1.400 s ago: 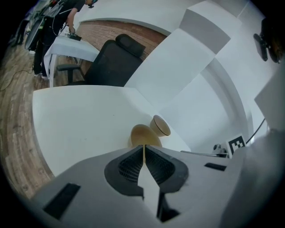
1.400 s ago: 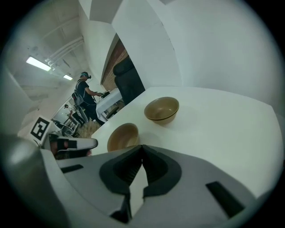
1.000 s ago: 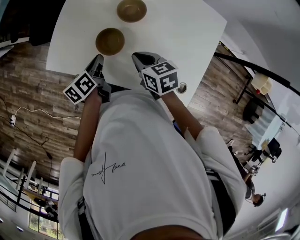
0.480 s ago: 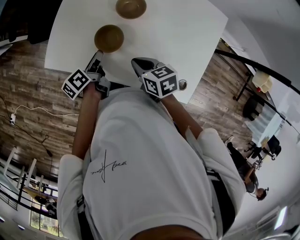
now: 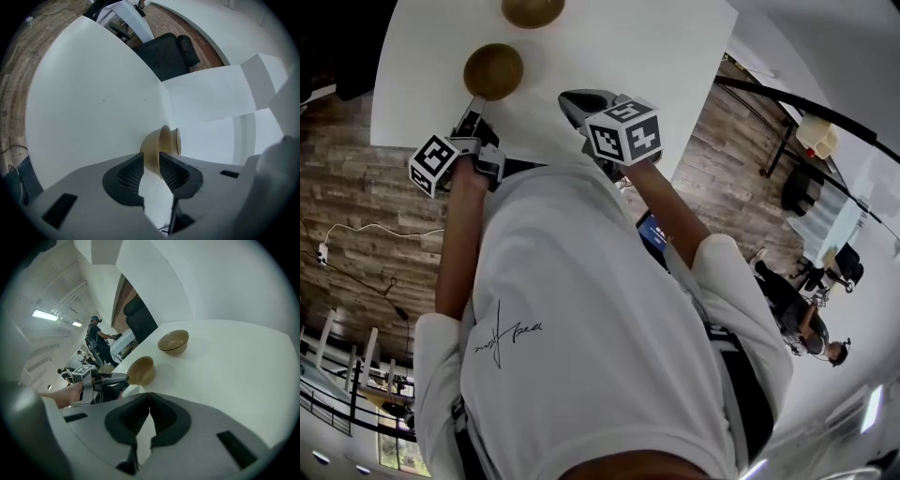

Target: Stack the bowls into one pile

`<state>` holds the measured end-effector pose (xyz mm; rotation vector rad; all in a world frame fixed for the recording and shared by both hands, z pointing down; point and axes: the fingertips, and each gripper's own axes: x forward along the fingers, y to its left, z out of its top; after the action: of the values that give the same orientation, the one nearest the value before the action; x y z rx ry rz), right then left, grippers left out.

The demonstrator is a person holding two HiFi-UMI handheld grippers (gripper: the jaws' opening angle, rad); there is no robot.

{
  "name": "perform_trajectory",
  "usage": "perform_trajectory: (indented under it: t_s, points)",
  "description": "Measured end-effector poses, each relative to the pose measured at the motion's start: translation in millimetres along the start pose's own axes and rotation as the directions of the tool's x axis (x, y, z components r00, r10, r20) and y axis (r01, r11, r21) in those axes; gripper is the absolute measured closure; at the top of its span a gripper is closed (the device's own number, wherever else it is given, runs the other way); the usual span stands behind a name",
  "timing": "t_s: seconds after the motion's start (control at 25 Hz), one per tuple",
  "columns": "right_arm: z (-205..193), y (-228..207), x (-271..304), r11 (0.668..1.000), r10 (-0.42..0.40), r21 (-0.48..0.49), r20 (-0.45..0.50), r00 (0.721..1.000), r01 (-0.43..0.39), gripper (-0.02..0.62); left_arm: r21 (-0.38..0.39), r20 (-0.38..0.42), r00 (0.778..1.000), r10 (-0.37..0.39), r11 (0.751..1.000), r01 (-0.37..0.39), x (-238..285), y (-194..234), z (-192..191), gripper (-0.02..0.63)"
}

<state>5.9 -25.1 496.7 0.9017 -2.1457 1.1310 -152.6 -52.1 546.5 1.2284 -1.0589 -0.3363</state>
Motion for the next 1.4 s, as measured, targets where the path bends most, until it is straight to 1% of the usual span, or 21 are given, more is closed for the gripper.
perform_trajectory:
  t_s: [0.16,0.4,0.56,1.0,1.4]
  points:
    - [-5,-3,-4,1.0,0.006,0.007,-0.011,1.0,-0.006,0.584,-0.028,0.016,1.0,-0.005,1.0,0.006,1,2,2,0.509]
    - [-3,1,-4,1.0,0.01,0.008,-0.016,1.0,-0.01,0.584,-0.056,-0.011,1.0,-0.004,0.998,0.004,4,3,1,0.515]
    - [-3,2,-7,1.0,0.009,0.01,-0.016,1.0,-0.009,0.584,-0.05,-0.012,1.0,-0.005,0.999,0.004,3,0,1,0.532]
    - [4,-7,-8,1.0,0.011,0.01,-0.018,1.0,-0.011,0.584,-0.061,-0.012,1.0,-0.006,0.998,0.006,8,-1,1,0.54]
    - [5,-3,-4,1.0,0.027,-0.003,-0.028,0.999,-0.027,0.584,-0.045,-0.011,1.0,-0.011,0.999,0.01,1,-2,1,0.555]
